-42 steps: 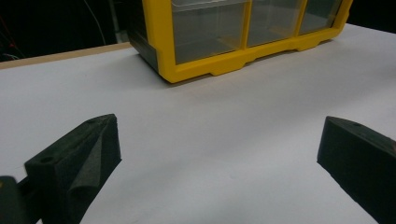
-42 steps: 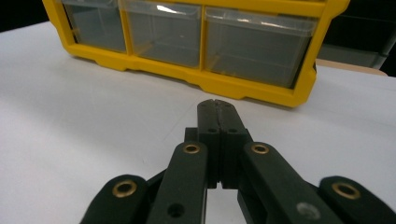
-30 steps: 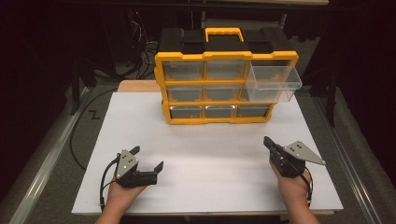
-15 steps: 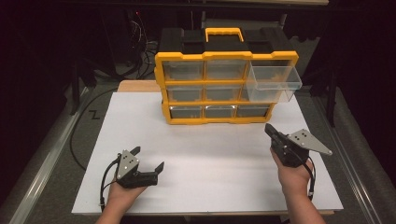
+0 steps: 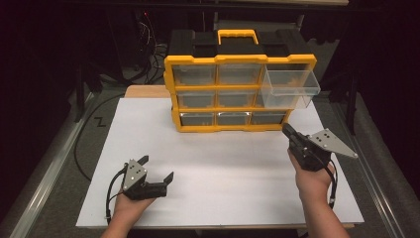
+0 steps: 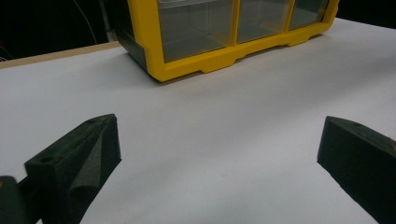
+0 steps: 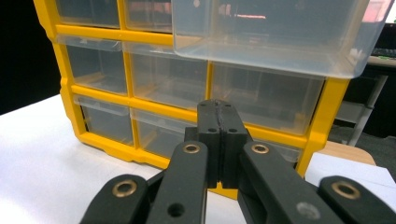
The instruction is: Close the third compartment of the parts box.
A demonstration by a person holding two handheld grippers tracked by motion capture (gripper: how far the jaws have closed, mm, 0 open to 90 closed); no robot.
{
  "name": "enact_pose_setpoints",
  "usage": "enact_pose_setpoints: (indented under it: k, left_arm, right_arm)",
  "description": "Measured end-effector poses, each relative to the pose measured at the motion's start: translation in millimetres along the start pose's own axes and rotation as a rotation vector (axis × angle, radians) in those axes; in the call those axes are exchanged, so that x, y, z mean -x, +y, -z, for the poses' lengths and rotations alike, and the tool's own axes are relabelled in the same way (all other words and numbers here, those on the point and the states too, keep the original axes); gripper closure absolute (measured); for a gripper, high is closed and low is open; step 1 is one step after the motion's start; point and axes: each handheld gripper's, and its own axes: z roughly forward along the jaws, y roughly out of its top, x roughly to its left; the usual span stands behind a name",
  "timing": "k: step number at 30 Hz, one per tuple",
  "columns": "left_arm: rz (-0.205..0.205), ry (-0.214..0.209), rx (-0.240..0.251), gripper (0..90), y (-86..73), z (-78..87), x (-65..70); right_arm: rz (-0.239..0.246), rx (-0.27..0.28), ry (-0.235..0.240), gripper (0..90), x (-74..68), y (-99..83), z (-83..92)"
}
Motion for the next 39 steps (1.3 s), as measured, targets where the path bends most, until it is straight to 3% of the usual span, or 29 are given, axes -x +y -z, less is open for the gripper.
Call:
enact_pose_setpoints:
  k: [39]
  left_arm:
    - [-0.004, -0.016, 0.018, 0.4, 1.1, 0.5, 3.3]
  right_arm:
    - [-0.023, 0.089, -0.036, 90.0, 6.2, 50.6, -7.0]
